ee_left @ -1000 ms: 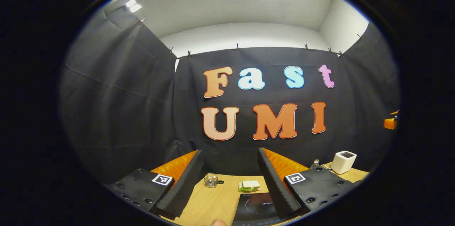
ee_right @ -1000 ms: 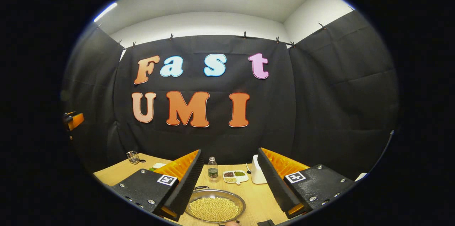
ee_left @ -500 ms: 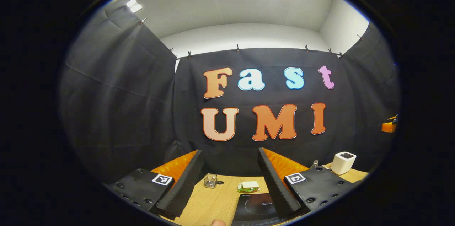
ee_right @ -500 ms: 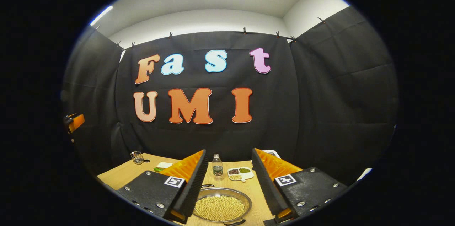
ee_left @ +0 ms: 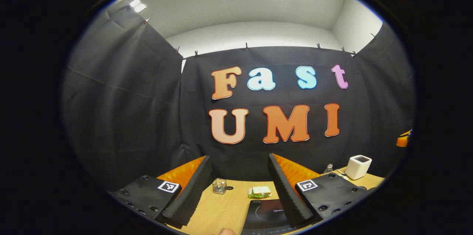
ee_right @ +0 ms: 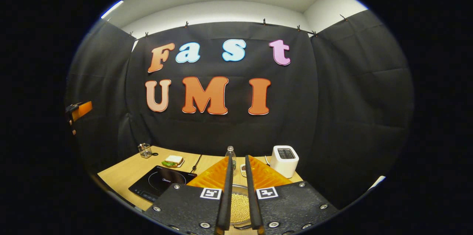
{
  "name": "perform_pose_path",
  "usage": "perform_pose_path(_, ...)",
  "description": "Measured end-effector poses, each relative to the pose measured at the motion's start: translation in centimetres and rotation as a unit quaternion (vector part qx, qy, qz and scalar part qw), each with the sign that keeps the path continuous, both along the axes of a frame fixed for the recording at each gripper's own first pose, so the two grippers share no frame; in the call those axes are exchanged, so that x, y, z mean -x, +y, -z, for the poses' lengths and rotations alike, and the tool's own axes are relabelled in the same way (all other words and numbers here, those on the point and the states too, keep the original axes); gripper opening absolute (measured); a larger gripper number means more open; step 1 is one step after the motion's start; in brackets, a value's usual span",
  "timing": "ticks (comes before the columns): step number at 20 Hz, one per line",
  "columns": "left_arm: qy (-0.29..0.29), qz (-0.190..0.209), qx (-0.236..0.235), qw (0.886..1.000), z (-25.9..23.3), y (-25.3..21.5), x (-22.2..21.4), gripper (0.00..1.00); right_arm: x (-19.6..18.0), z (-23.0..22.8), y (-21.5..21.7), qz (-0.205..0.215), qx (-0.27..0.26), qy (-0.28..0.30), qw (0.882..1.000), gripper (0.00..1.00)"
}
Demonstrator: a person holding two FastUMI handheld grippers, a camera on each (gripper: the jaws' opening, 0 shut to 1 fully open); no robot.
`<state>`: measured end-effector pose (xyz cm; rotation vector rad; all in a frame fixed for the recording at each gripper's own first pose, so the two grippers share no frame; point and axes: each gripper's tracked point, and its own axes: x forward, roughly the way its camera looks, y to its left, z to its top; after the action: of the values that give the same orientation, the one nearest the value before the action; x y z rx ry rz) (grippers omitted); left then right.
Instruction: First push the handle of the pot to place it horizontally, then grasp the pot with both hands and set it on the induction cooktop.
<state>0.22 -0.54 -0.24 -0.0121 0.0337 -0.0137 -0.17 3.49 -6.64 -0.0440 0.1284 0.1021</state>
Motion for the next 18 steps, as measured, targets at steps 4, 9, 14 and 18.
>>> perform_pose_path(4, -0.003, -0.001, 0.0, 1.0, -0.1, -0.2, -0.1, 1.0, 1.2, 2.3, 1.0, -0.013, -0.003, 0.018, 1.0, 0.0)
perform_pose_path(9, -0.001, 0.007, -0.001, 1.0, 0.1, -0.9, 0.0, 1.0, 2.4, 6.2, 1.4, -0.018, 0.009, 0.051, 0.999, 0.0)
perform_pose_path(14, -0.003, 0.01, -0.003, 1.0, 0.0, -1.2, -0.1, 1.0, 3.6, 10.2, 1.5, -0.026, 0.023, 0.094, 0.995, 0.0)
perform_pose_path(18, -0.001, 0.017, 0.002, 1.0, 0.2, -1.8, -0.1, 1.0, 4.9, 14.7, 2.3, -0.044, 0.025, 0.147, 0.988, 0.0)
